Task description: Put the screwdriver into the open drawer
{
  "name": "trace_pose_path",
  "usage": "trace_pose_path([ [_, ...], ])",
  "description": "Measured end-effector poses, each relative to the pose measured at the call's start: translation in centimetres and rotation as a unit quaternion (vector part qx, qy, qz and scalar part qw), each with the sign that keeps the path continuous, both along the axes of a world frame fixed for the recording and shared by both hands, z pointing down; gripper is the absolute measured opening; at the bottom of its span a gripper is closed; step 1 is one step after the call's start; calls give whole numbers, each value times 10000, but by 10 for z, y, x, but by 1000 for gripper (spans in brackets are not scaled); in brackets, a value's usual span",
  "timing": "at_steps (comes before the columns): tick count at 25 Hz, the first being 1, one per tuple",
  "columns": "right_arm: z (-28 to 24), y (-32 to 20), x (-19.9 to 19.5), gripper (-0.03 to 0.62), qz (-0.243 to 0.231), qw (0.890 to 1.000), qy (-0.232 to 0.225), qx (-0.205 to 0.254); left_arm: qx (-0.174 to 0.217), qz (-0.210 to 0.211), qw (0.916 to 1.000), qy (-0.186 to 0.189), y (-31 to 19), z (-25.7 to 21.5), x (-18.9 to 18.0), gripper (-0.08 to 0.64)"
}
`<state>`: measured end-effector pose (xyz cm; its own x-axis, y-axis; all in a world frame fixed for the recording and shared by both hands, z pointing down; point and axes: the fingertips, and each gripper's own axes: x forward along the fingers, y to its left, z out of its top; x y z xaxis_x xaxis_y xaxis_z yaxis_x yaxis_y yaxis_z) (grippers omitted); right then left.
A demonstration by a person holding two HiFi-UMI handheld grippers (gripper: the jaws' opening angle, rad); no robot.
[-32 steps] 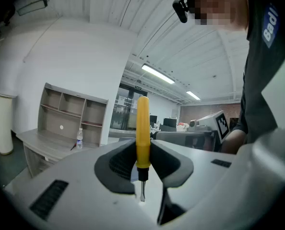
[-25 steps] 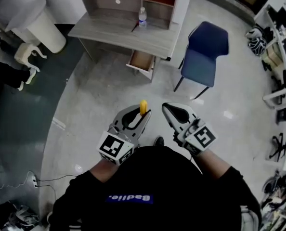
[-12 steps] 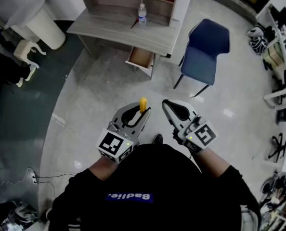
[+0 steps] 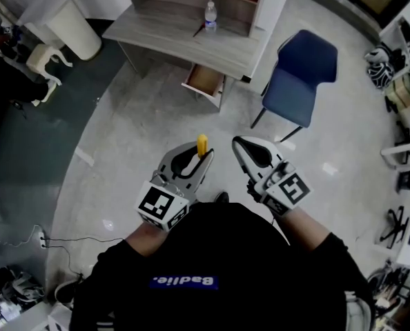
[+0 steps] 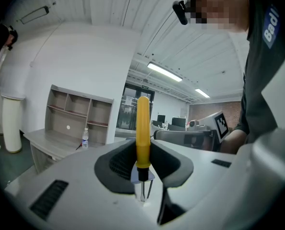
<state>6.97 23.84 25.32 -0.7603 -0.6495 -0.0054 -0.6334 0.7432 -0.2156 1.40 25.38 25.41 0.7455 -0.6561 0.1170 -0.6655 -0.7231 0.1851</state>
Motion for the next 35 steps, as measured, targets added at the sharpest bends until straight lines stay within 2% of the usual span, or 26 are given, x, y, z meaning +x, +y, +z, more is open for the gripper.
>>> trace_pose_path([
  [6, 7, -11, 12, 28, -150, 9999, 36, -28, 18, -271, 9996, 6, -11, 4, 7, 84],
  [16, 17, -65, 8, 28, 15, 9999, 151, -61, 21, -190, 9998, 99, -67, 15, -1, 84],
  [21, 20, -98, -3, 28, 187, 9995, 206, -119, -77, -38, 9999, 119, -102, 22, -14, 84],
  [25, 21, -150, -24, 28, 394, 9988, 229, -179, -132, 133, 9997, 123, -156, 25, -35, 84],
  [35, 29, -239, -47, 28, 1037, 9936, 278, -338, -240, 724, 9970, 118, -249, 41, -61, 84],
])
